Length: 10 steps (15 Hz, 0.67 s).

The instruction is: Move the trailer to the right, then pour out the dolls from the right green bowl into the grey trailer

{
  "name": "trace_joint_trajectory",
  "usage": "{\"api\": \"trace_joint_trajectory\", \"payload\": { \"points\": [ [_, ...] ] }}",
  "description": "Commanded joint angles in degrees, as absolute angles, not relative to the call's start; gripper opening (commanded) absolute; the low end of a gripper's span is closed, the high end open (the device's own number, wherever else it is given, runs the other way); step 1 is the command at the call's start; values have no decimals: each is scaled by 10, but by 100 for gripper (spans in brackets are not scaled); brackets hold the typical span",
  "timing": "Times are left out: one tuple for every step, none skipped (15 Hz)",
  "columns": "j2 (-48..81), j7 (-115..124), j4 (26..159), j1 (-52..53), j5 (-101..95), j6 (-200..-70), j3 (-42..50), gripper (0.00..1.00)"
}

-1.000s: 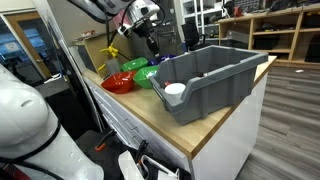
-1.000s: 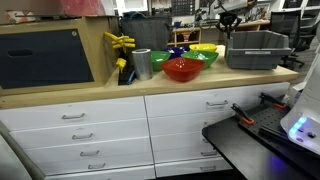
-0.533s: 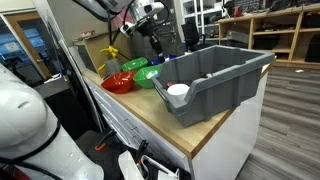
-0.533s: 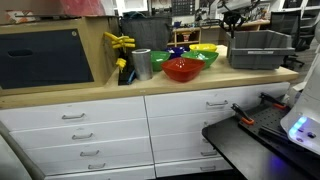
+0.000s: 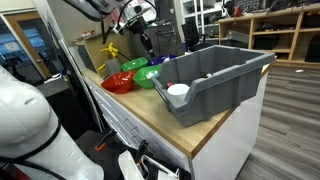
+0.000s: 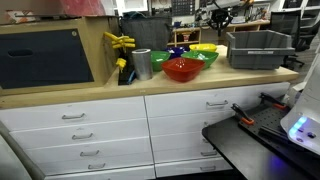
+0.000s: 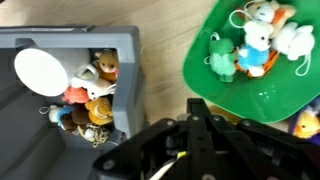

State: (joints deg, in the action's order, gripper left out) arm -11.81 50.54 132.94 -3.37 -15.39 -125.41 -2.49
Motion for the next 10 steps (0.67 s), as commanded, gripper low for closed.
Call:
{"api": "trace_joint_trajectory", "payload": {
  "points": [
    [-109,487,1312,-17,-126,-1257,-37,0],
    [-106,491,1313,-14,-120,-1255,-40,26],
    [-103,486,1315,-12,-116,-1258,-41,28],
    [-100,482,1319,-11,-113,-1261,-40,34],
    [-96,481,1321,-11,-114,-1263,-39,42],
    [-92,479,1324,-12,-115,-1267,-37,49],
    [-89,484,1328,-14,-120,-1271,-37,56],
    [-84,487,1332,-15,-125,-1281,-36,64],
    [-79,493,1335,-16,-129,-1291,-35,71],
    [-73,496,1337,-17,-134,-1304,-34,80]
  ]
}}
